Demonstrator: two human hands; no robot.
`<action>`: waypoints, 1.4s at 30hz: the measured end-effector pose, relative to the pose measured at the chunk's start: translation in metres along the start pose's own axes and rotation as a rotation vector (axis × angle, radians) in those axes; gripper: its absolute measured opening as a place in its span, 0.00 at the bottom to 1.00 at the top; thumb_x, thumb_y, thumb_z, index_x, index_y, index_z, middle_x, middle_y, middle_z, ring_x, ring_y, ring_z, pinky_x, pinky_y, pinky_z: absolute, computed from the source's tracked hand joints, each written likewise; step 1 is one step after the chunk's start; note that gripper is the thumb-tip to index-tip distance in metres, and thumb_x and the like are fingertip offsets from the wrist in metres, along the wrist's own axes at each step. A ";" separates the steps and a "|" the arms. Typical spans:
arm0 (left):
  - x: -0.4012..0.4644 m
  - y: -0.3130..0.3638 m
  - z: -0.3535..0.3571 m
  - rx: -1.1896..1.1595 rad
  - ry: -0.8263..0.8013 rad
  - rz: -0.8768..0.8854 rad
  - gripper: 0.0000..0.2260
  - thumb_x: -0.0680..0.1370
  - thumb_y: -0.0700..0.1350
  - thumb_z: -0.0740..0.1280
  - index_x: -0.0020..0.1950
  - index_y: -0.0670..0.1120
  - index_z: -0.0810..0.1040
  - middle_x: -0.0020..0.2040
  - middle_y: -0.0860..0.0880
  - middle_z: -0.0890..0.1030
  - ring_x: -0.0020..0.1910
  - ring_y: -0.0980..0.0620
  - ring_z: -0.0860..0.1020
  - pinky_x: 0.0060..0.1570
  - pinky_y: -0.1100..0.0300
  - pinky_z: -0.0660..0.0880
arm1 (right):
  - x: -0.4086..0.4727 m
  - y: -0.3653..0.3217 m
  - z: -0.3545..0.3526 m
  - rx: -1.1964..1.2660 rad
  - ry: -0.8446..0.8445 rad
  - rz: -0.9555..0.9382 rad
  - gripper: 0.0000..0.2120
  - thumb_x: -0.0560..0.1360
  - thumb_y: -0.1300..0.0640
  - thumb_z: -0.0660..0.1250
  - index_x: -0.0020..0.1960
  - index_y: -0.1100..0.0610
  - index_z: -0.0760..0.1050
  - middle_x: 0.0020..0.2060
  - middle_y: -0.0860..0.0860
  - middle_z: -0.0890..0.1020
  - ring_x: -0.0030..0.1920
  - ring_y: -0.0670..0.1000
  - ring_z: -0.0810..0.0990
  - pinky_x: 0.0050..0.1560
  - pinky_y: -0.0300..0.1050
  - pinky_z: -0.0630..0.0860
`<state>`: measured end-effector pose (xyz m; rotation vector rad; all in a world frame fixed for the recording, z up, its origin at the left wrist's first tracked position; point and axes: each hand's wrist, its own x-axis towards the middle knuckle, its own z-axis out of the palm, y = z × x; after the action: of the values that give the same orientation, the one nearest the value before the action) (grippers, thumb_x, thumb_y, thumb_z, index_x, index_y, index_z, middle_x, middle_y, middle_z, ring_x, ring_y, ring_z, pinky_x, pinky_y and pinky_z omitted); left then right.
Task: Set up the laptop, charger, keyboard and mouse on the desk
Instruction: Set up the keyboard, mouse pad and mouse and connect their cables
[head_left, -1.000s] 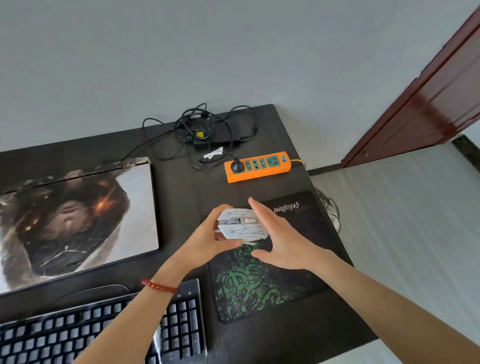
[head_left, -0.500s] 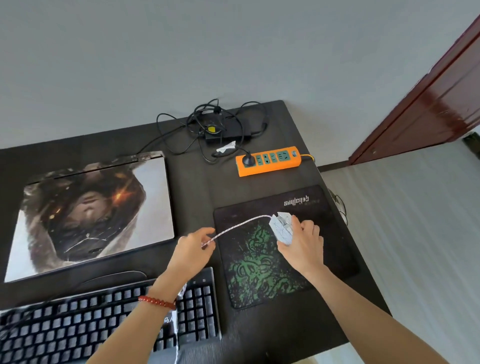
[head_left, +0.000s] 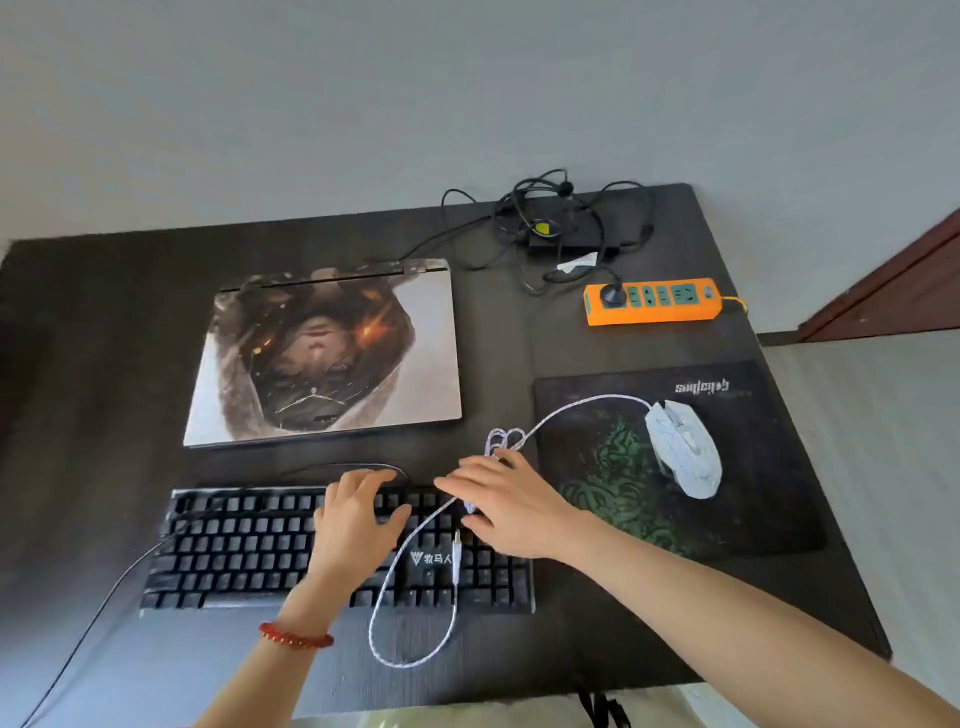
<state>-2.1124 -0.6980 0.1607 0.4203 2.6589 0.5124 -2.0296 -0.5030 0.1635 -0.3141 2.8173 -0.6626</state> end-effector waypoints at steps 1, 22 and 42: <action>-0.005 -0.008 -0.002 -0.002 0.030 -0.008 0.20 0.72 0.48 0.70 0.63 0.49 0.73 0.61 0.45 0.73 0.62 0.43 0.68 0.60 0.45 0.66 | 0.009 -0.013 0.009 -0.042 -0.084 -0.049 0.23 0.75 0.53 0.62 0.69 0.53 0.64 0.65 0.52 0.72 0.67 0.52 0.65 0.67 0.57 0.57; -0.009 -0.049 0.019 0.287 -0.091 0.249 0.30 0.73 0.59 0.64 0.72 0.57 0.58 0.75 0.51 0.57 0.74 0.44 0.51 0.69 0.39 0.50 | 0.000 -0.068 0.056 -0.078 0.071 0.486 0.13 0.72 0.58 0.62 0.56 0.58 0.67 0.49 0.53 0.77 0.51 0.56 0.73 0.46 0.49 0.63; 0.039 -0.025 -0.010 0.332 -0.004 0.280 0.32 0.69 0.69 0.59 0.69 0.55 0.63 0.69 0.49 0.66 0.68 0.47 0.62 0.67 0.44 0.55 | 0.039 0.060 -0.093 -0.039 0.407 0.731 0.18 0.80 0.57 0.55 0.68 0.62 0.67 0.54 0.63 0.75 0.56 0.64 0.72 0.53 0.55 0.68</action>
<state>-2.1559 -0.7090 0.1463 0.8982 2.6989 0.1426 -2.1007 -0.4222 0.2103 0.9012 2.9766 -0.5321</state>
